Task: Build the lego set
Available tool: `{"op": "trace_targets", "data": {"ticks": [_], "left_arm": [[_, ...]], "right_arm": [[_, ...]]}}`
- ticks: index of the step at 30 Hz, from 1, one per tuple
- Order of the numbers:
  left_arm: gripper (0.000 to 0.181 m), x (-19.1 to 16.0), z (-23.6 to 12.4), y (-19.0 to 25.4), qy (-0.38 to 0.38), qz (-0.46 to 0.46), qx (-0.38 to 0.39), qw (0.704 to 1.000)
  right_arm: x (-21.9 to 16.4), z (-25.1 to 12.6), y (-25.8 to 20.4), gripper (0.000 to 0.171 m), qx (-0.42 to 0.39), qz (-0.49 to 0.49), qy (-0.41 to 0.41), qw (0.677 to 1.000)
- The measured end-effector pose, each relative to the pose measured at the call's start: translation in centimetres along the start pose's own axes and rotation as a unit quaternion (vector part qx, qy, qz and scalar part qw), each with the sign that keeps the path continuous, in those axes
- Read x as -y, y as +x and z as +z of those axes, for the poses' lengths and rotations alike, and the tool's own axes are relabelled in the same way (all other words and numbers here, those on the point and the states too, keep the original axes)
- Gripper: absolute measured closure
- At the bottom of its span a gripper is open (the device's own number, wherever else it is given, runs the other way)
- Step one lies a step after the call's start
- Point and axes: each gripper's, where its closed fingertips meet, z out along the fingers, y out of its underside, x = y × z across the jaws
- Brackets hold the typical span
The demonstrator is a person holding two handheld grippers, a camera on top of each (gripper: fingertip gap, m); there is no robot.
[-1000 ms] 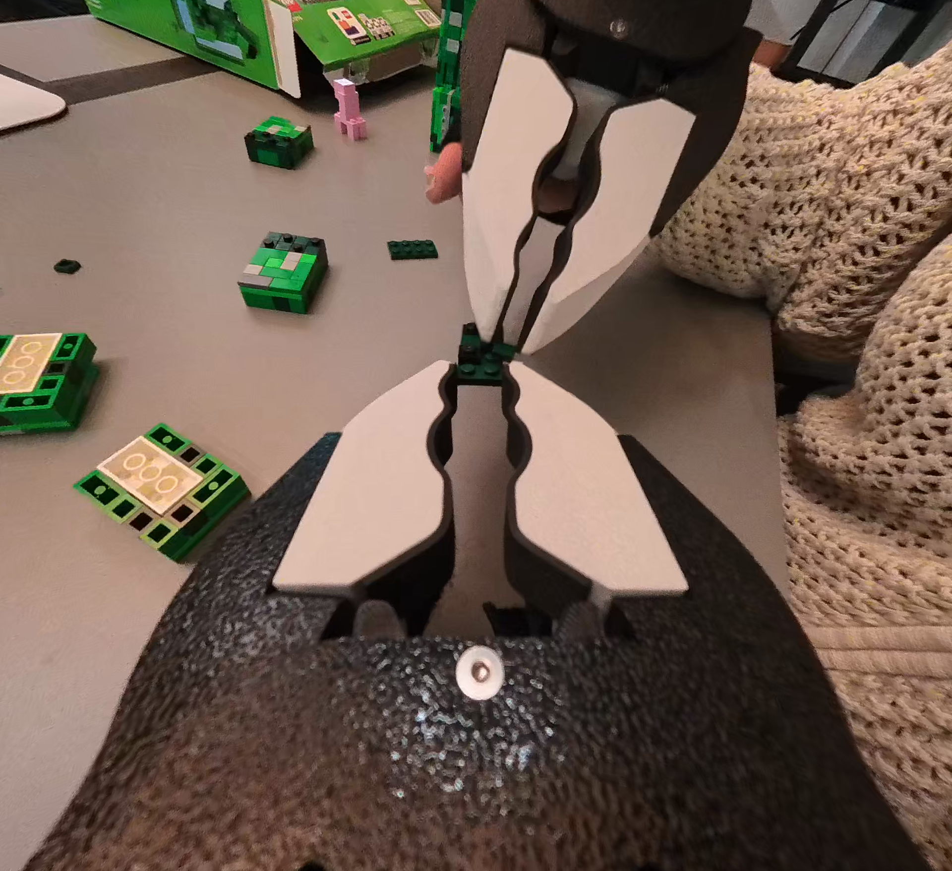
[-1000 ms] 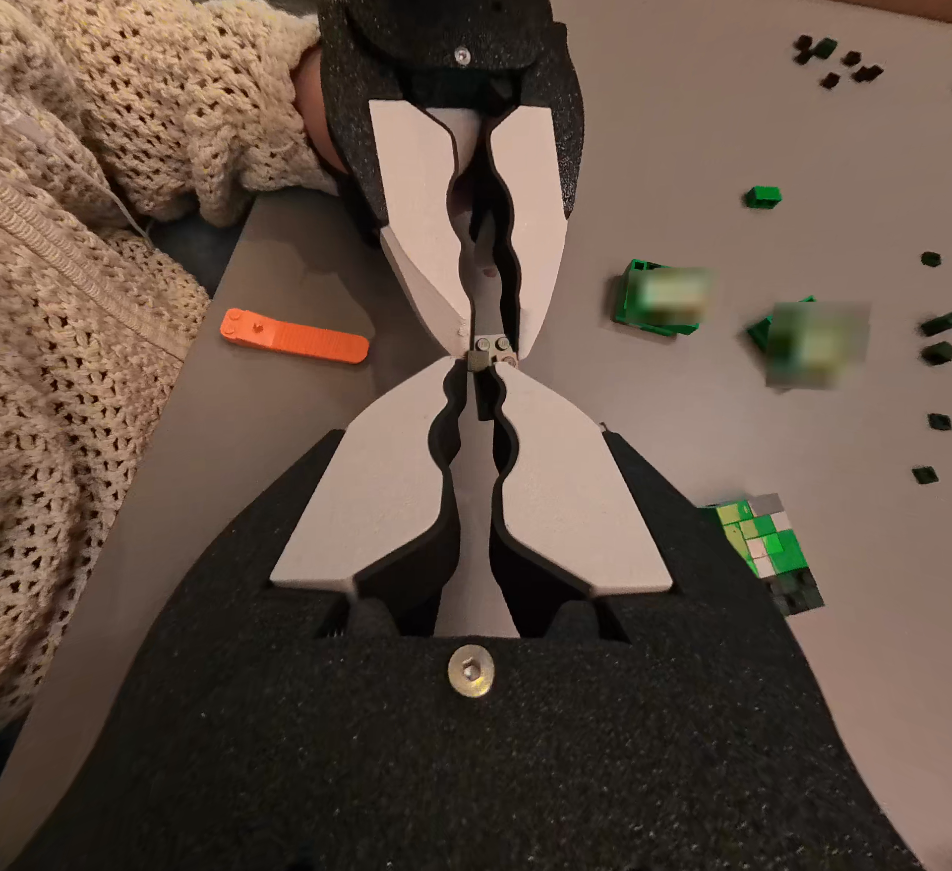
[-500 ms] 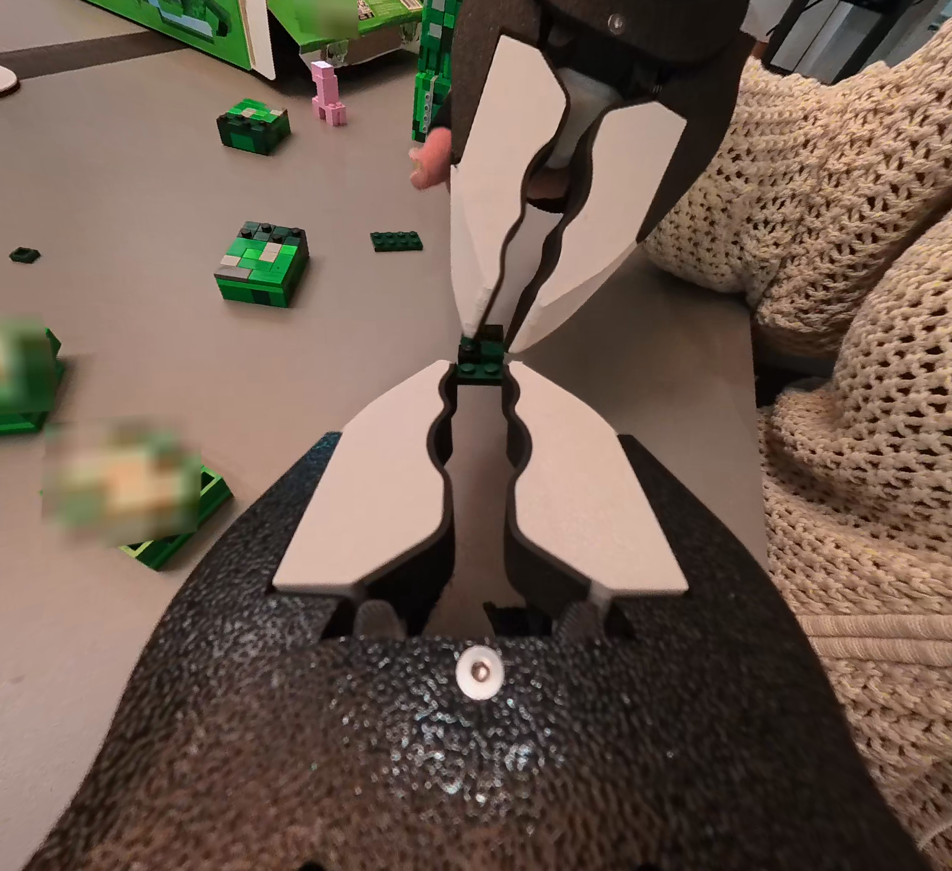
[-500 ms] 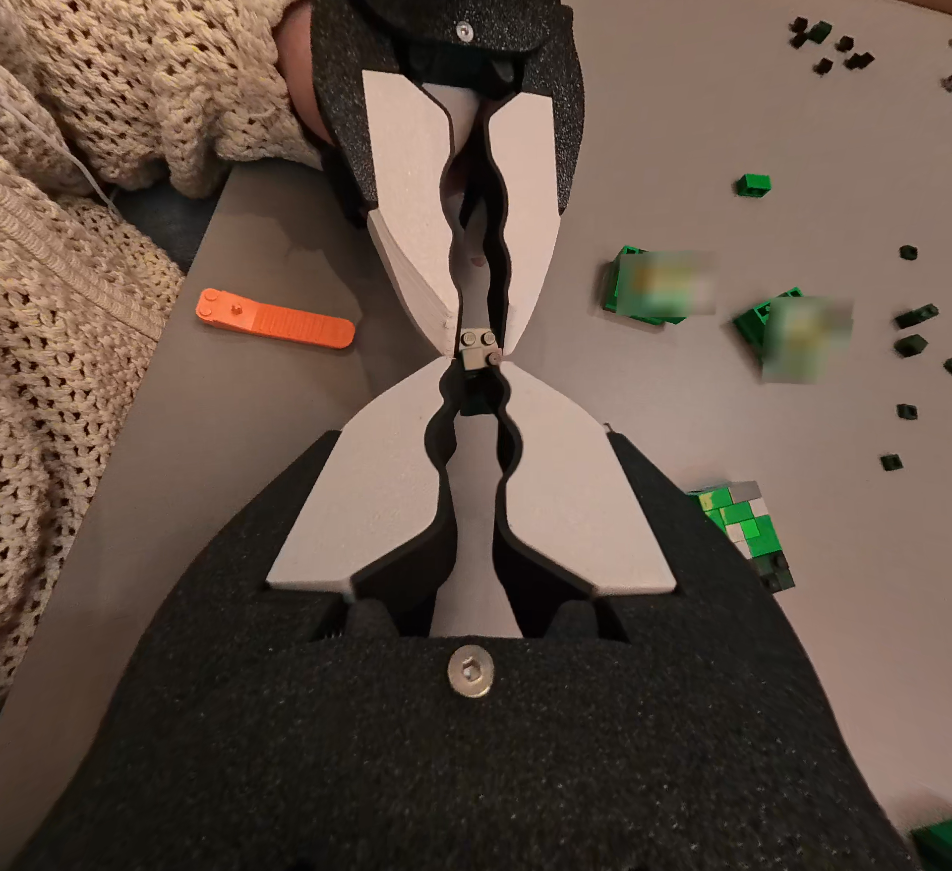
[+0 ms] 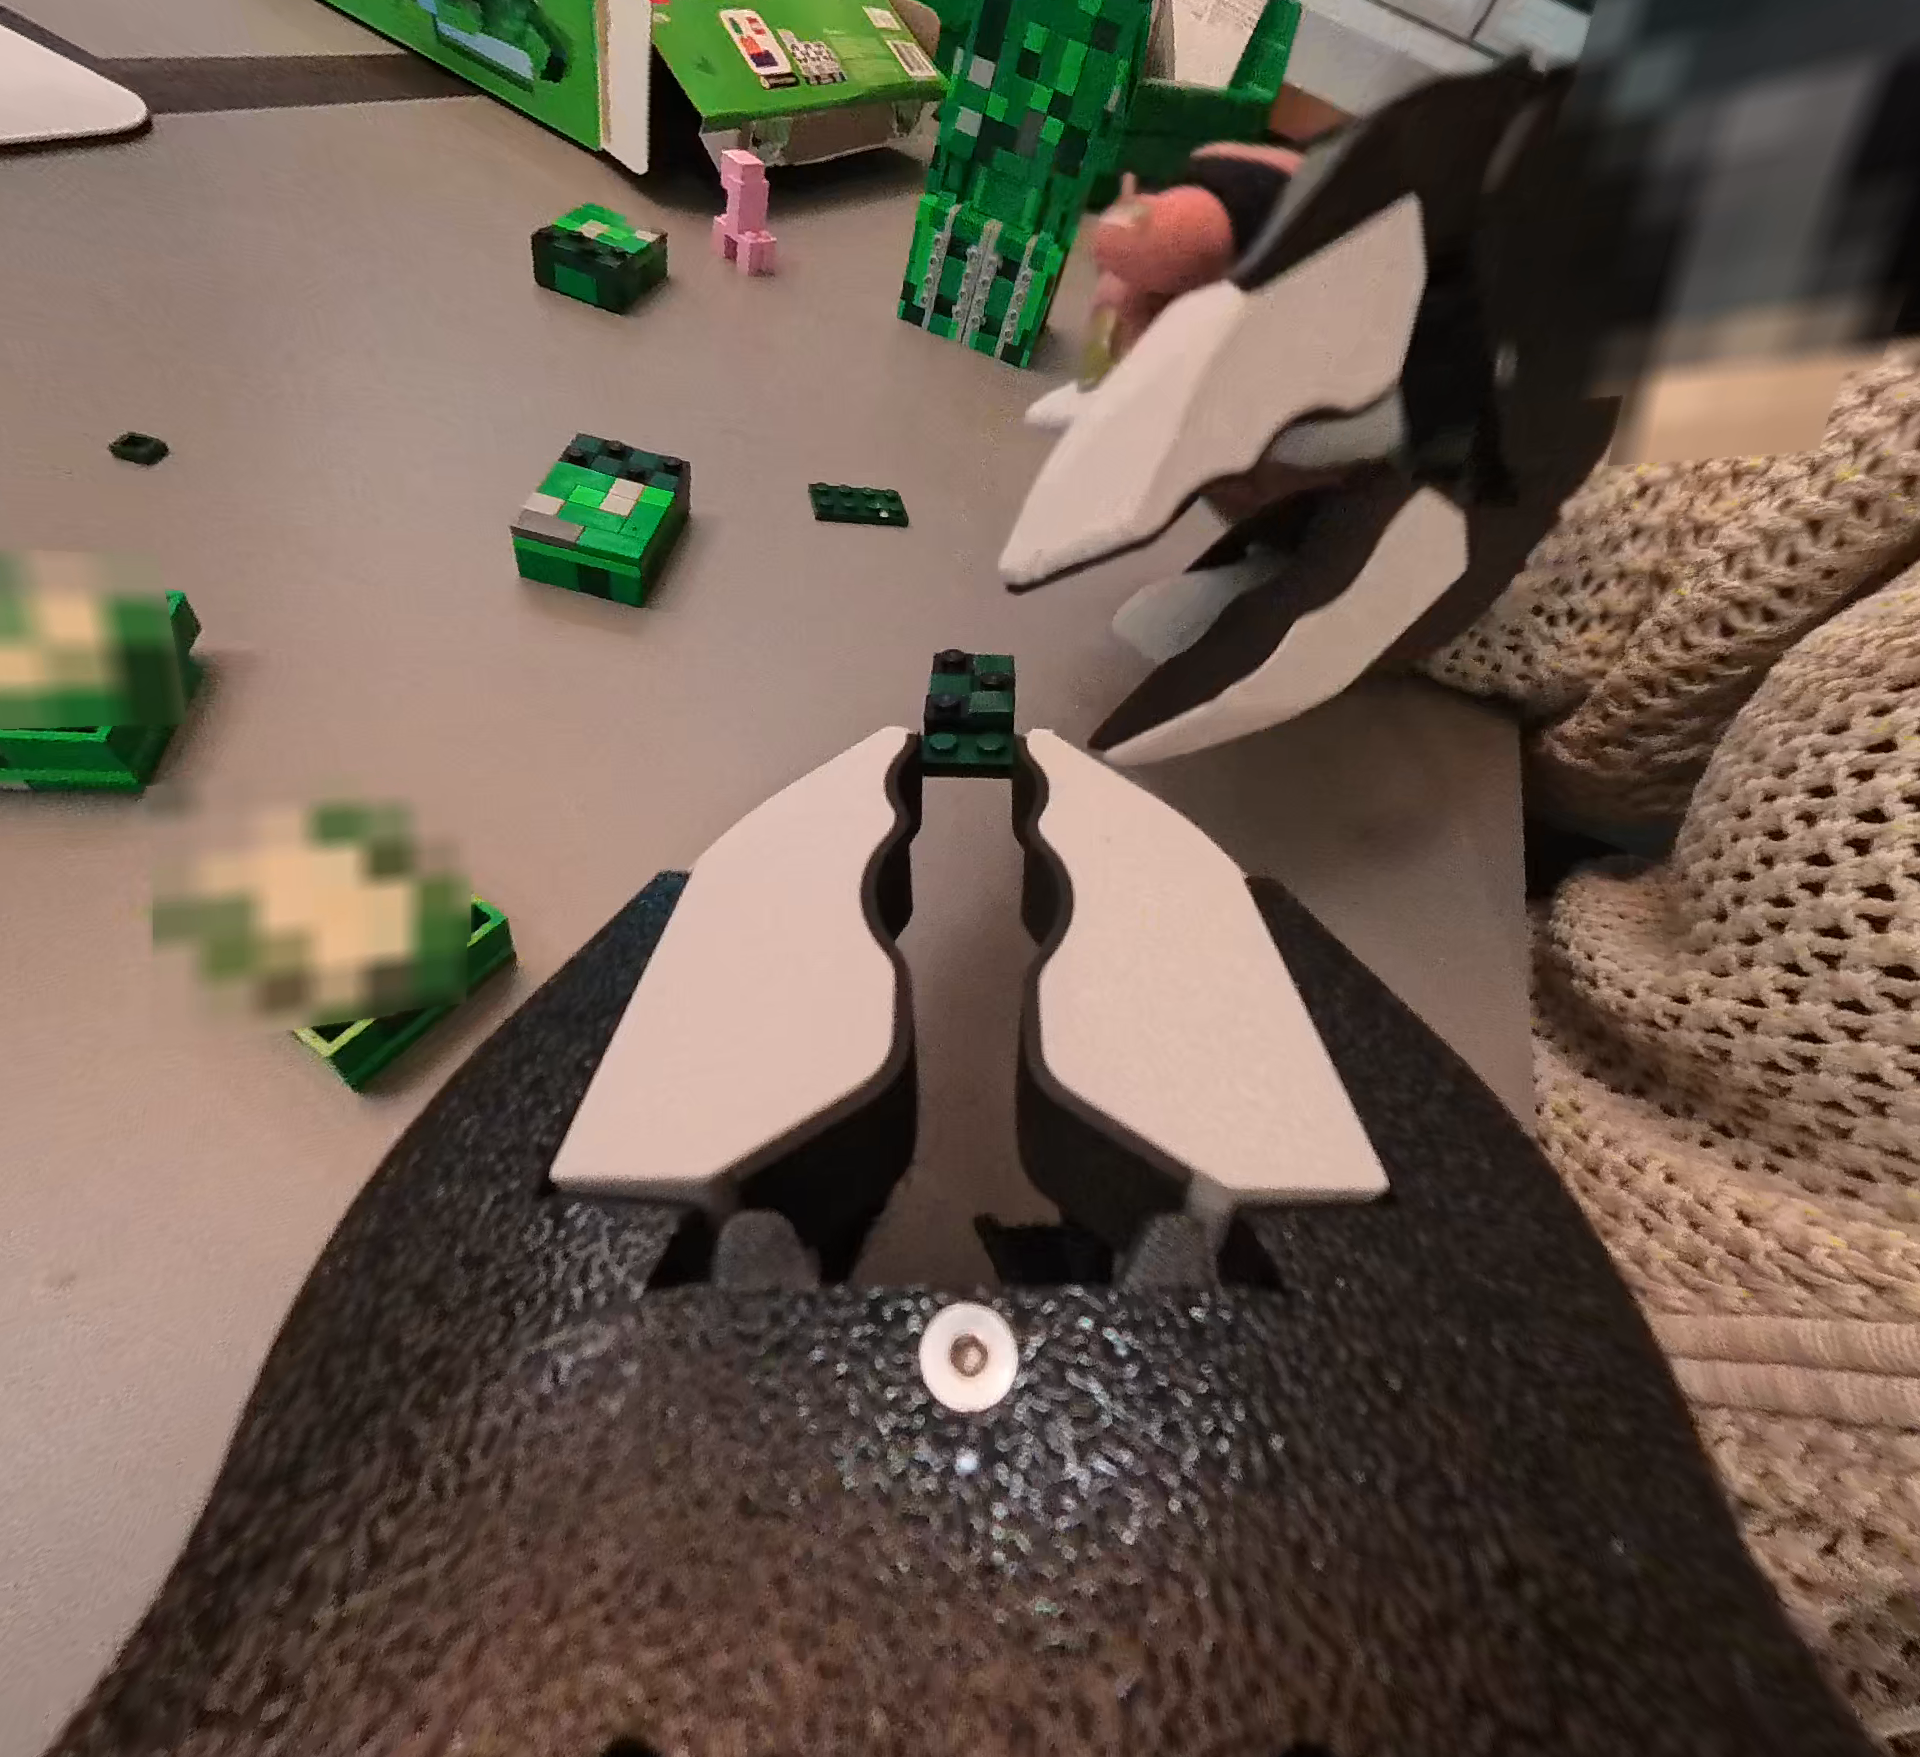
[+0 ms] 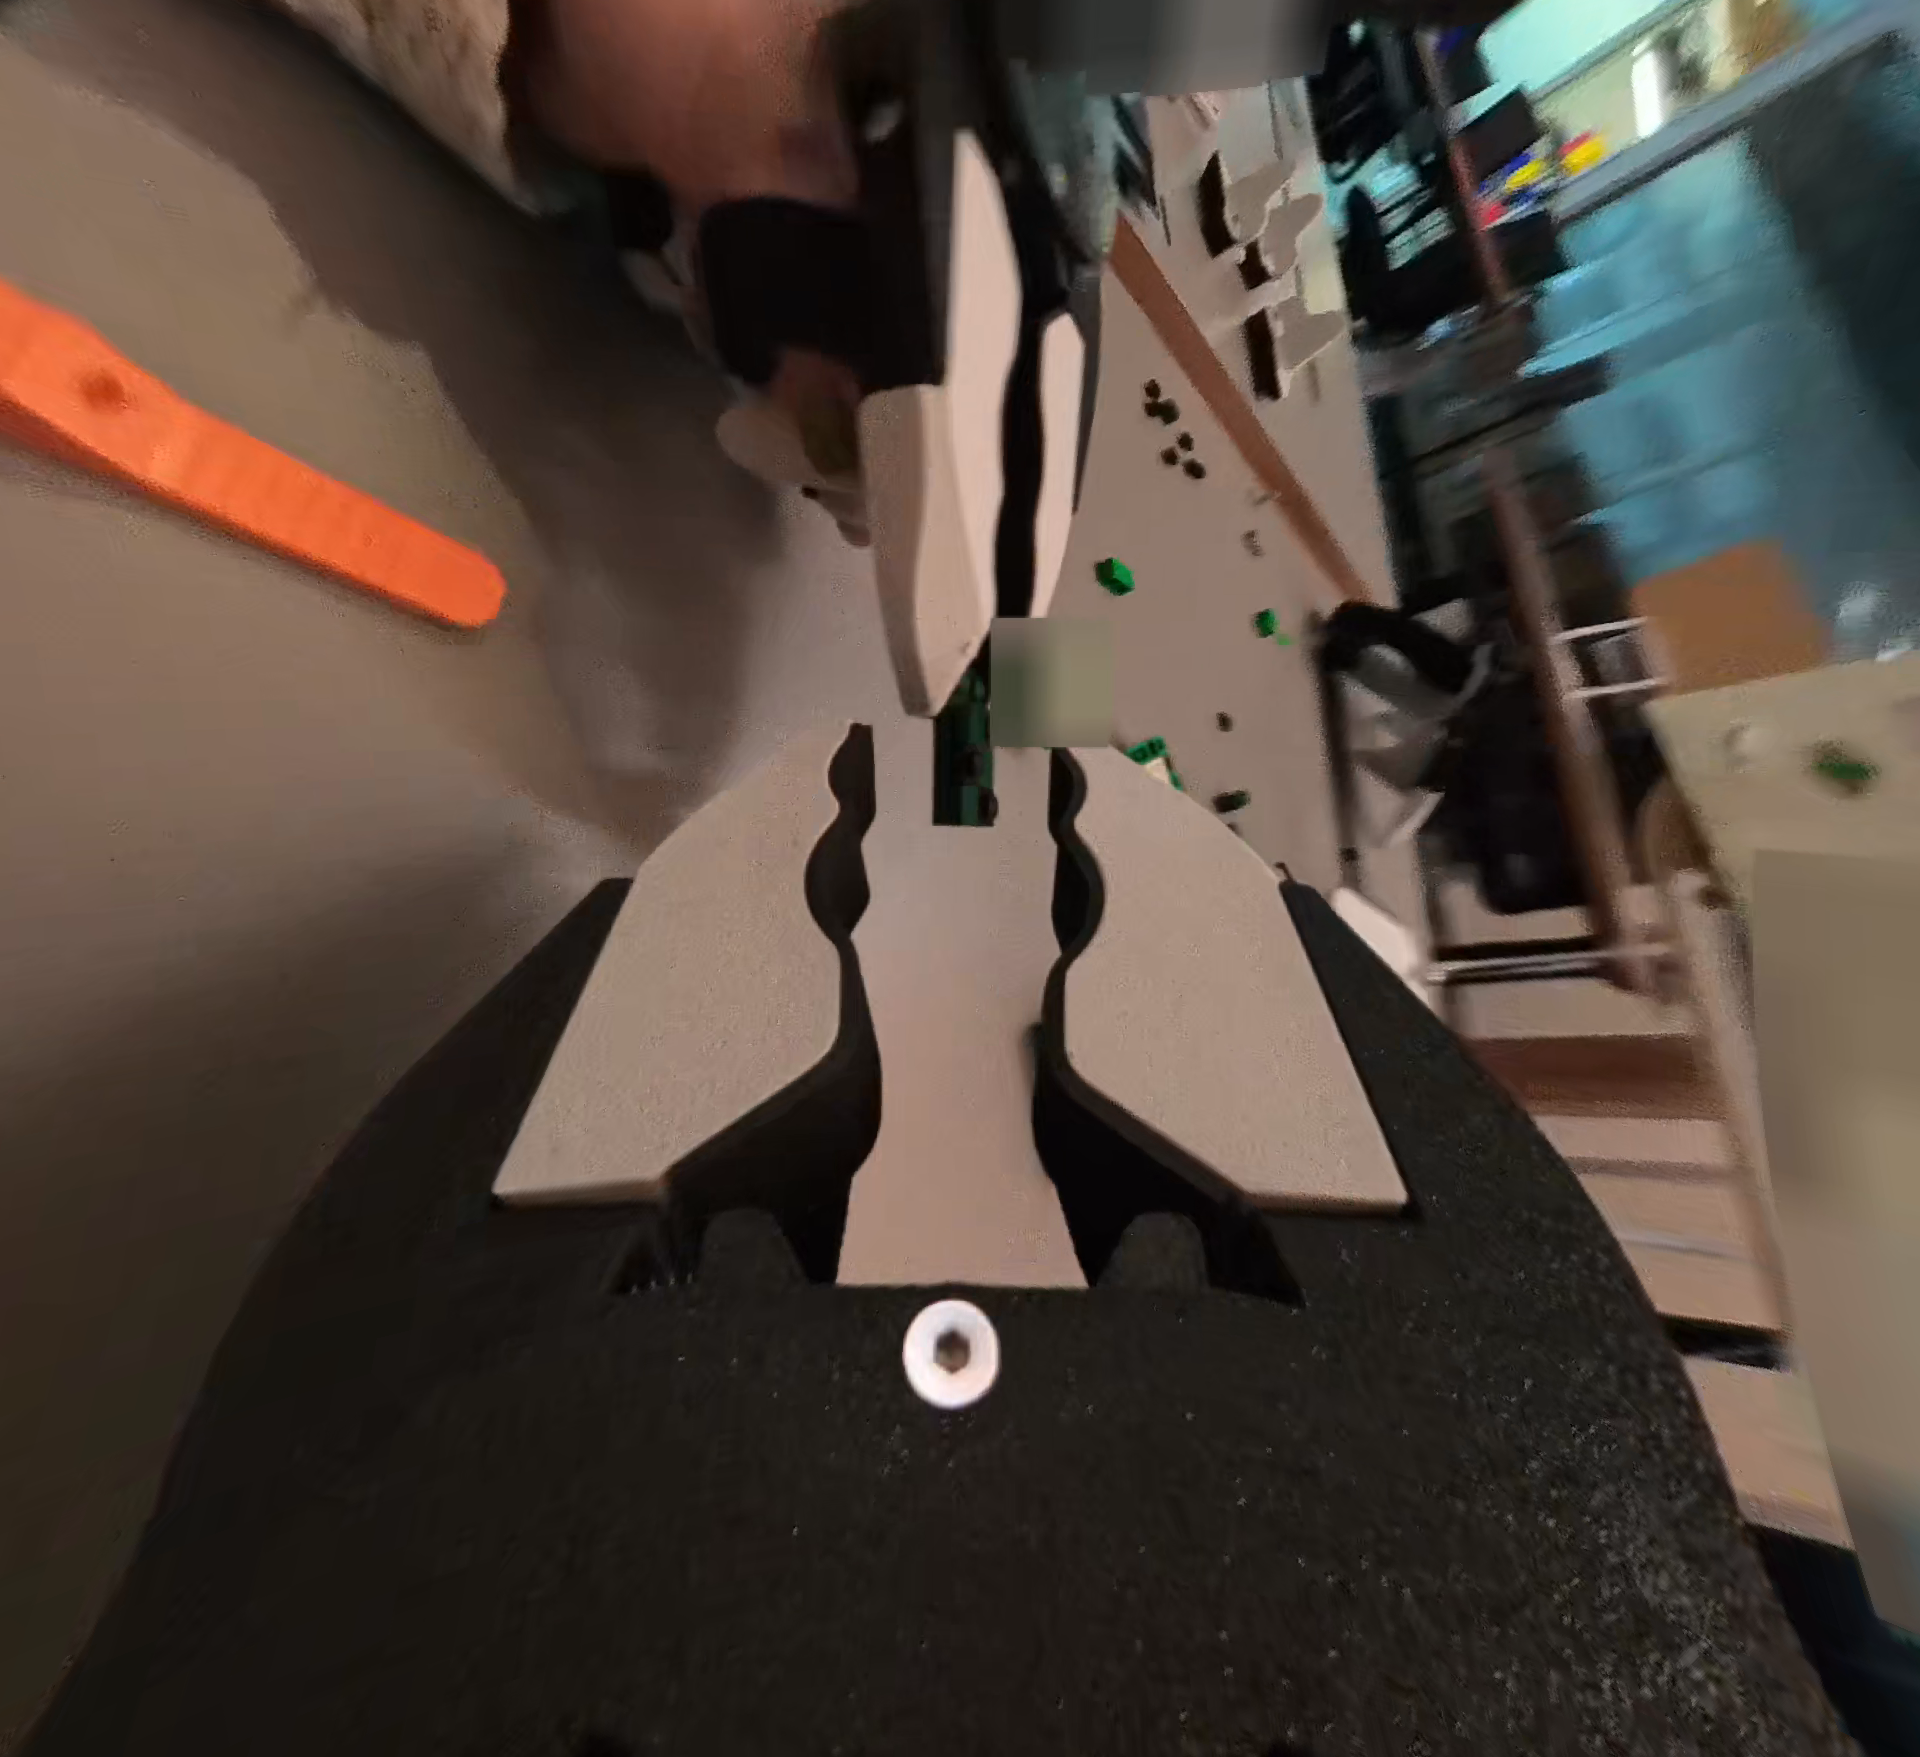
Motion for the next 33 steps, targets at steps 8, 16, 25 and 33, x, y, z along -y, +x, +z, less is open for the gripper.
{"op": "trace_targets", "data": {"ticks": [8, 16, 25, 33], "left_arm": [[0.166, 0.0, 0.3, -0.2, -0.006, -0.003, -0.003, 1.000], [0.166, -0.2, 0.3, -0.2, -0.011, -0.005, 0.000, 1.000], [0.166, -0.1, 0.3, -0.1, -0.005, -0.022, -0.010, 1.000], [0.166, -0.9, 0.7, -0.2, -0.034, -0.020, -0.003, 0.999]], "right_arm": [[-1.0, 1.3, -0.4, 0.149, -0.073, -0.104, -0.032, 0.991], [-0.9, 1.4, -0.2, 0.158, -0.102, -0.138, -0.039, 0.984], [-0.9, 1.4, -0.3, 0.164, -0.115, -0.188, -0.046, 0.974], [-1.3, 1.4, -0.7, 0.164, -0.090, -0.251, -0.056, 0.962]]}}
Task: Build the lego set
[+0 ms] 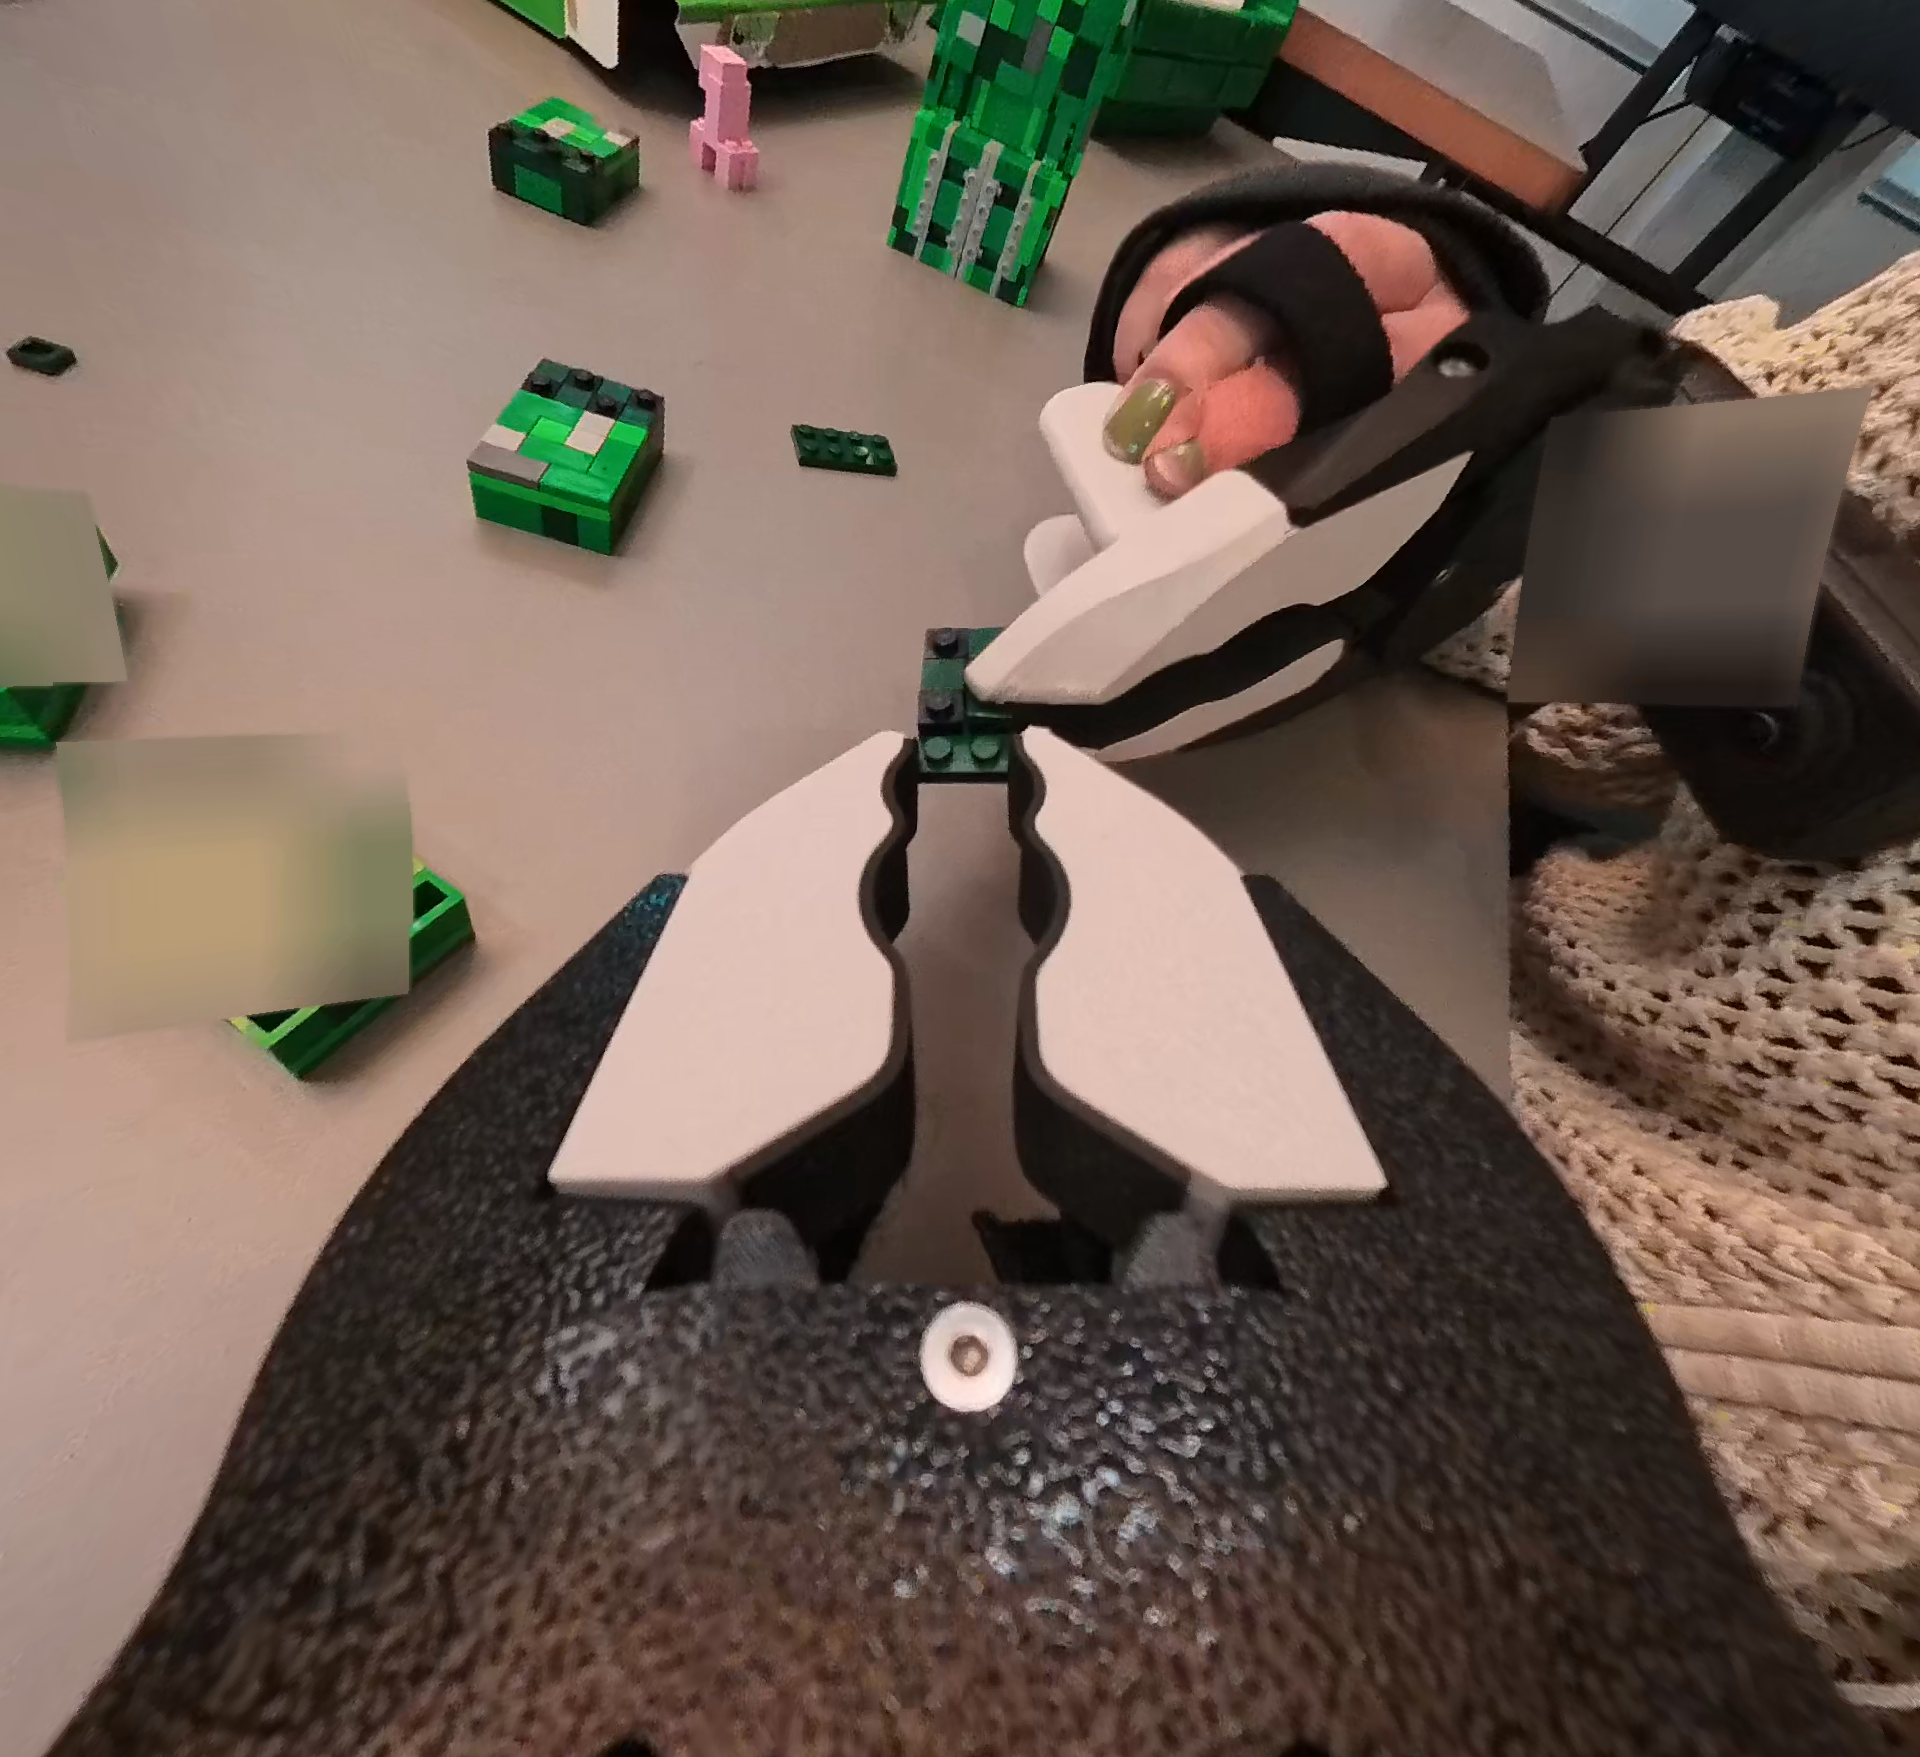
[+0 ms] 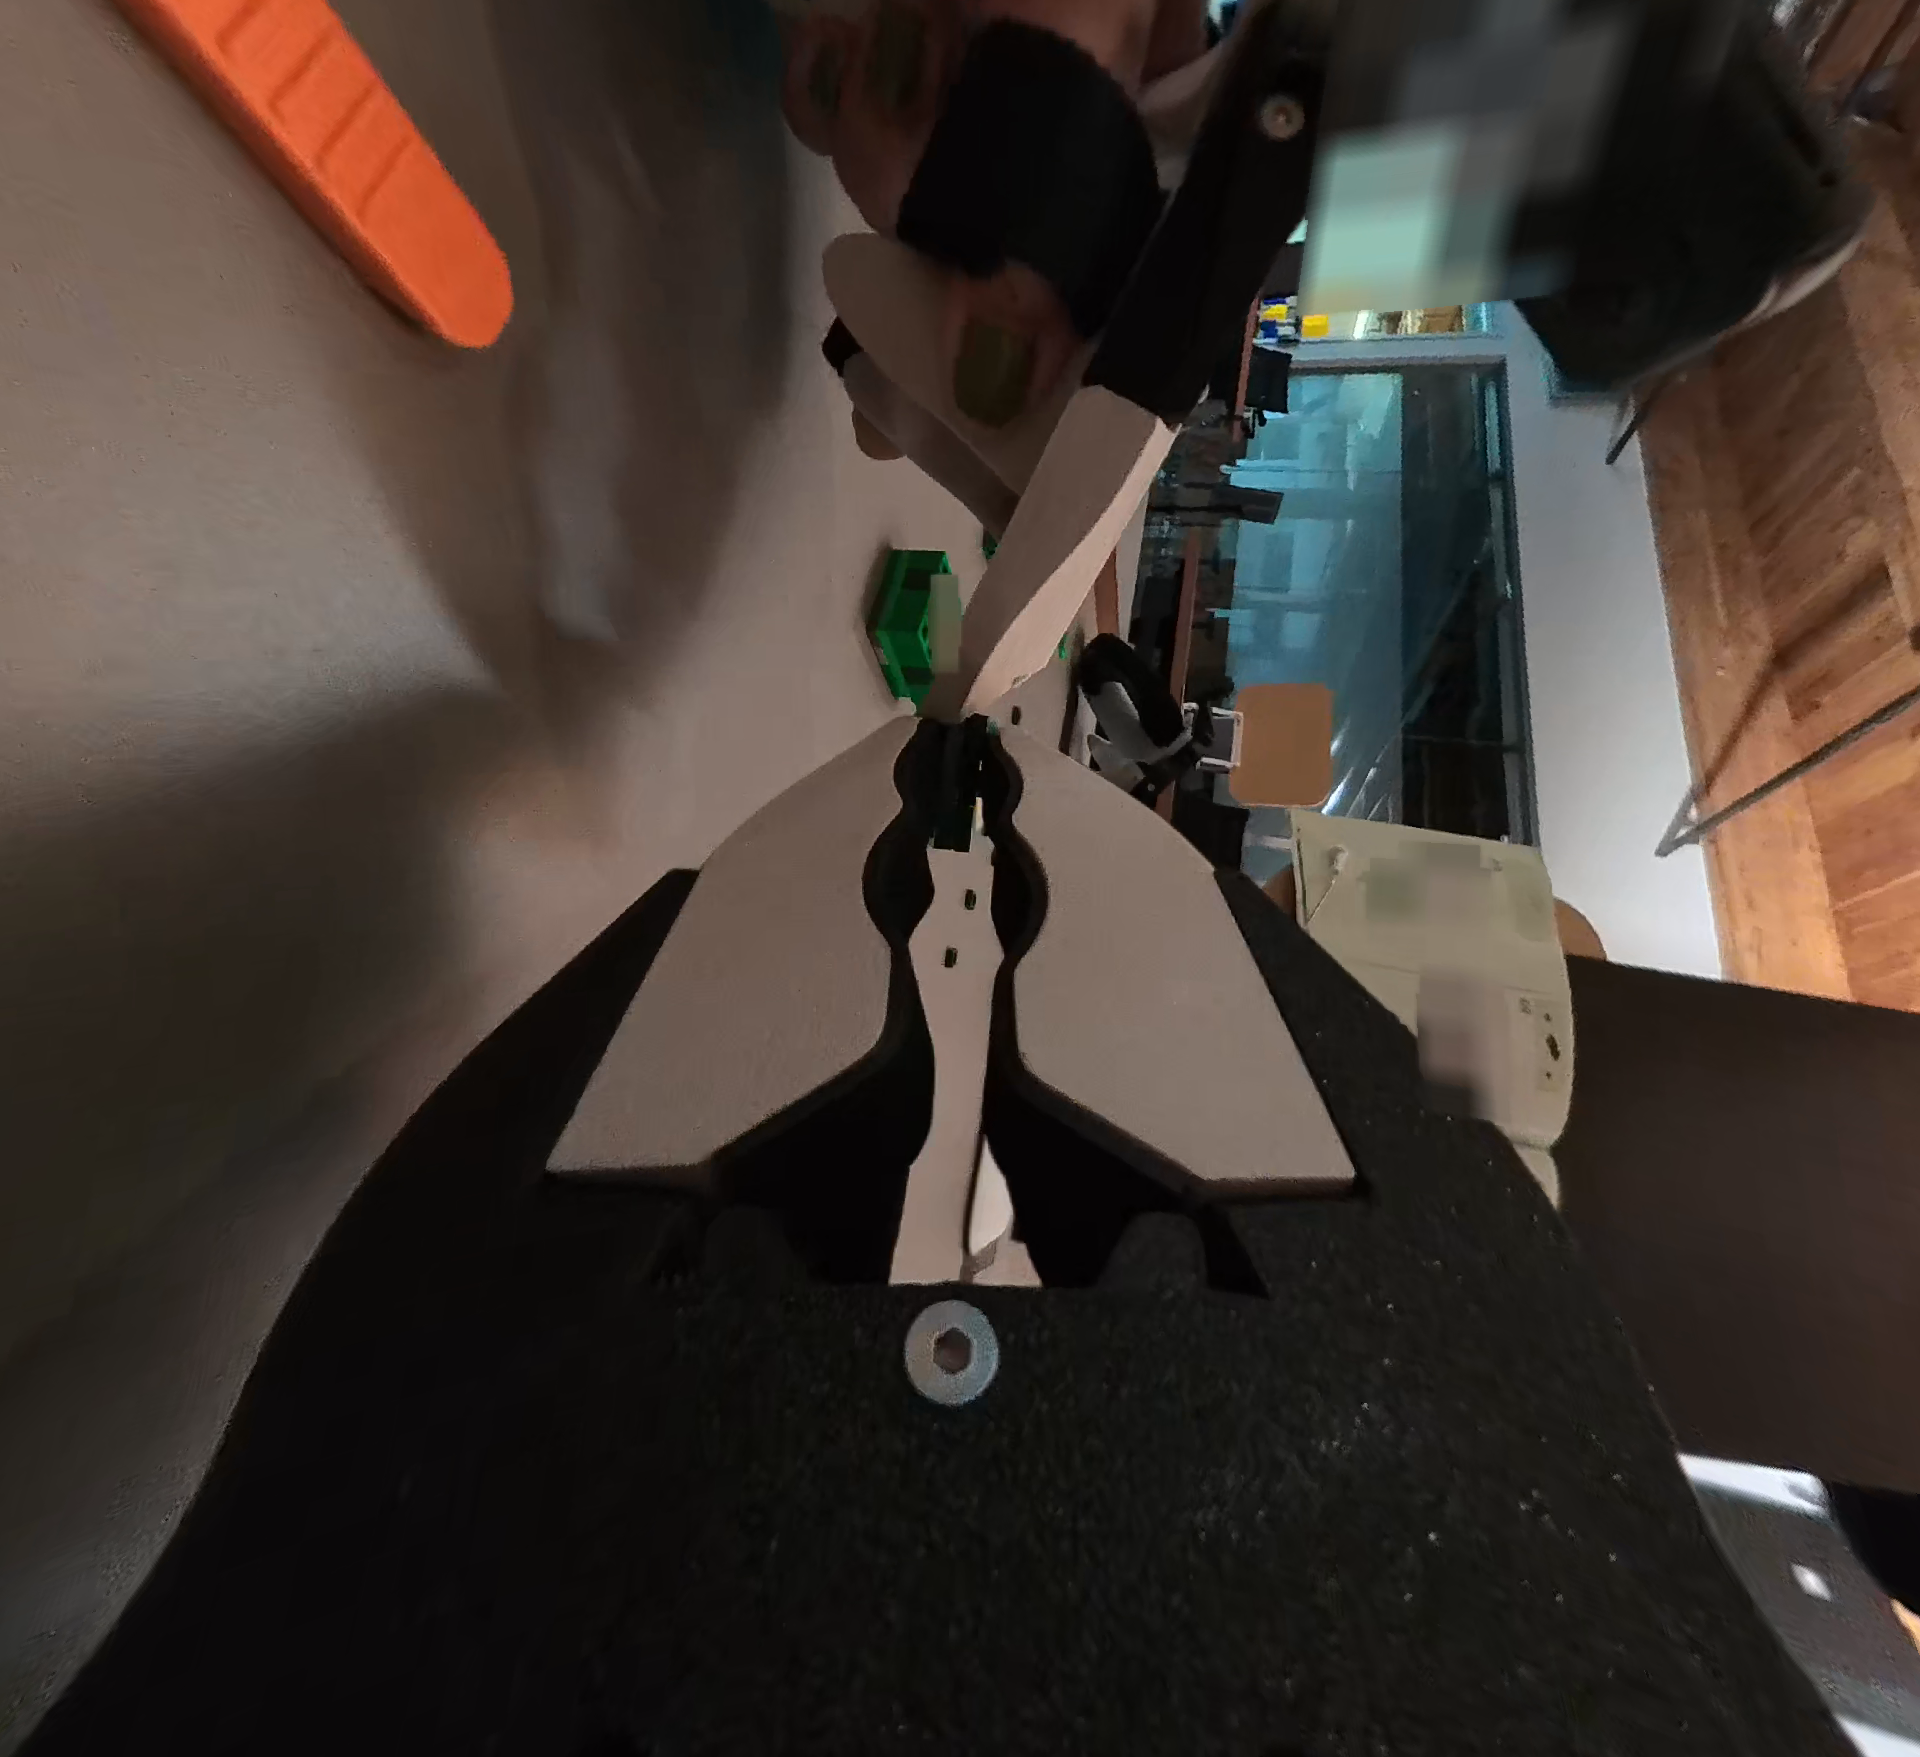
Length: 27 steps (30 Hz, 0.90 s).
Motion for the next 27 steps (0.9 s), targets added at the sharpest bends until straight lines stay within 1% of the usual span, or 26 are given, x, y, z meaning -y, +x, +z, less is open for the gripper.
{"op": "trace_targets", "data": {"ticks": [3, 6, 7, 9, 12, 14, 17, 19, 21, 24, 27], "left_arm": [[0.166, -0.2, 0.1, 0.0, -0.004, 0.002, 0.003, 1.000], [0.165, 0.0, -0.5, 0.4, 0.014, 0.019, -0.006, 1.000], [0.162, 0.2, -0.8, 0.7, 0.025, 0.042, -0.008, 0.999], [0.157, 0.7, -1.7, 1.2, 0.052, 0.125, 0.014, 0.991], [0.159, 0.8, -2.6, 1.2, 0.061, 0.266, 0.091, 0.958], [0.160, 0.7, -2.7, 1.5, 0.051, 0.320, 0.120, 0.938], [0.162, 0.4, -2.4, 2.1, 0.040, 0.341, 0.120, 0.931], [0.169, 0.6, -2.6, 2.2, 0.042, 0.353, 0.128, 0.926], [0.176, 0.4, -2.7, 2.3, 0.038, 0.352, 0.123, 0.927], [0.178, 0.3, -2.9, 2.6, 0.034, 0.363, 0.117, 0.924], [0.179, 0.1, -3.0, 3.1, 0.031, 0.371, 0.108, 0.922]], "right_arm": [[-0.1, 0.0, -0.1, 0.164, 0.003, 0.017, 0.004, 1.000], [0.0, -0.2, 0.5, 0.164, 0.008, 0.110, 0.035, 0.993], [0.0, -0.3, 0.7, 0.164, 0.014, 0.144, 0.046, 0.988], [-0.1, -0.5, 0.8, 0.164, 0.035, 0.209, 0.073, 0.974], [0.0, -1.0, 0.9, 0.164, 0.057, 0.264, 0.108, 0.957], [0.1, -1.0, 0.8, 0.164, 0.065, 0.275, 0.115, 0.952], [0.6, -1.1, 0.5, 0.164, 0.084, 0.287, 0.129, 0.945], [0.7, -1.1, 0.5, 0.164, 0.088, 0.291, 0.134, 0.943], [0.8, -1.2, 0.5, 0.164, 0.094, 0.295, 0.137, 0.941], [1.2, -1.3, 0.5, 0.164, 0.108, 0.300, 0.147, 0.936], [1.6, -1.7, 0.3, 0.164, 0.135, 0.314, 0.168, 0.925]]}}
